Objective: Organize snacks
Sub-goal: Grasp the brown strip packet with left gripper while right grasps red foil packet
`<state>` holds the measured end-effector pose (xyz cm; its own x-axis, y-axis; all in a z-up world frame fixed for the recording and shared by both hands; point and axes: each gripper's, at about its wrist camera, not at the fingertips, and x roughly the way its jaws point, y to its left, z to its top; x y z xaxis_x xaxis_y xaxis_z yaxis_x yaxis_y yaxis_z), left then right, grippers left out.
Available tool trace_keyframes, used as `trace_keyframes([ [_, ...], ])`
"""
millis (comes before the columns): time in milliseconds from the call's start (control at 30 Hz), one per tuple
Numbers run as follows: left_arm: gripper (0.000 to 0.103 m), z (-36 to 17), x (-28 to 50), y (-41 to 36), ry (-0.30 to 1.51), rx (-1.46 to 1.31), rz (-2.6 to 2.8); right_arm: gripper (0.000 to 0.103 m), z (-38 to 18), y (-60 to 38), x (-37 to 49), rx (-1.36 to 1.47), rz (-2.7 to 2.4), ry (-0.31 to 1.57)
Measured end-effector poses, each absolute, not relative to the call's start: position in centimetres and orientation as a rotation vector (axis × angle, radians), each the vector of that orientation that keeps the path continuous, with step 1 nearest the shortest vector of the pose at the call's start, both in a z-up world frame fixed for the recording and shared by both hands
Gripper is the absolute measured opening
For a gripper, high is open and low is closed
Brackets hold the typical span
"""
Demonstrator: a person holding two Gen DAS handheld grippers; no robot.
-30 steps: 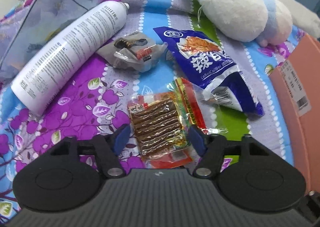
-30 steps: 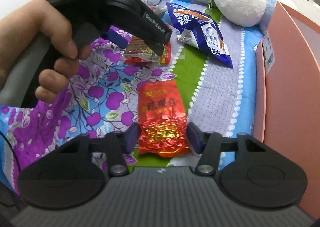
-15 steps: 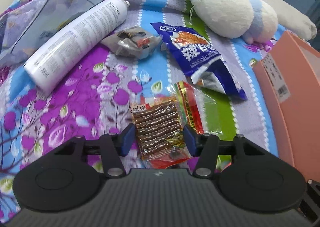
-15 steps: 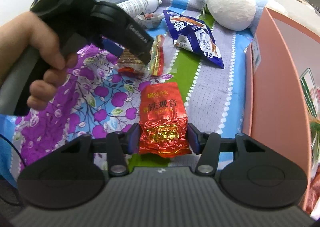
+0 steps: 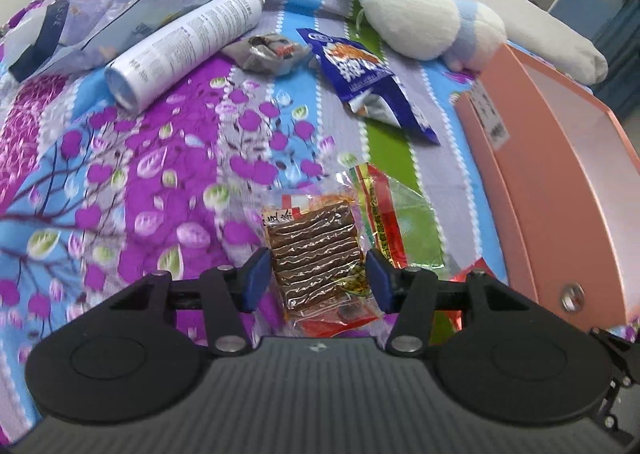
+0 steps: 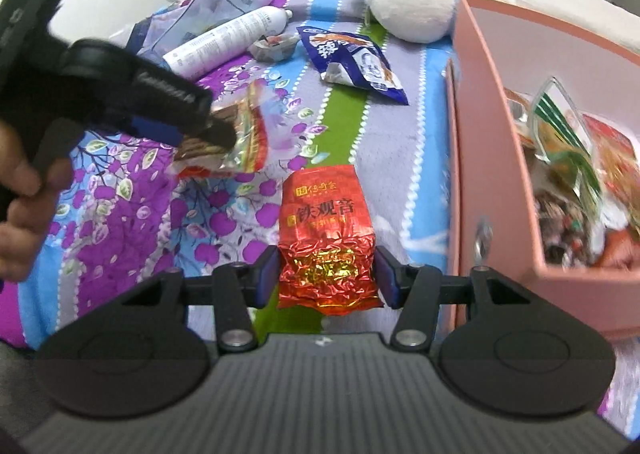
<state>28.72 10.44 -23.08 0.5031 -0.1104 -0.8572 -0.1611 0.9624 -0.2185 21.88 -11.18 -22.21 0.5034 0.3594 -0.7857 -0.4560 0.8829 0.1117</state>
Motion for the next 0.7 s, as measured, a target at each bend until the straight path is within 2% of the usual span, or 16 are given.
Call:
trace_keyframes([
  [567, 0.055, -17.2, 21.9, 8.4, 0.955, -0.261, -0.018, 0.054, -17.7, -13.0, 16.8, -0.037, 0.440, 0.806],
  [600, 0.053, -16.6, 21.7, 8.3, 0.946, -0.263, -0.023, 0.054, -17.3, -13.0, 16.5, -0.052, 0.432, 0.794],
  [667, 0.034, -15.7, 21.2, 8.1, 0.935, -0.263, -0.032, 0.054, -16.5, -13.2, 16.0, -0.064, 0.426, 0.770],
  [700, 0.034, -15.3, 21.0, 8.1, 0.929, -0.270, -0.040, 0.054, -16.1, -13.4, 15.8, -0.053, 0.425, 0.761],
])
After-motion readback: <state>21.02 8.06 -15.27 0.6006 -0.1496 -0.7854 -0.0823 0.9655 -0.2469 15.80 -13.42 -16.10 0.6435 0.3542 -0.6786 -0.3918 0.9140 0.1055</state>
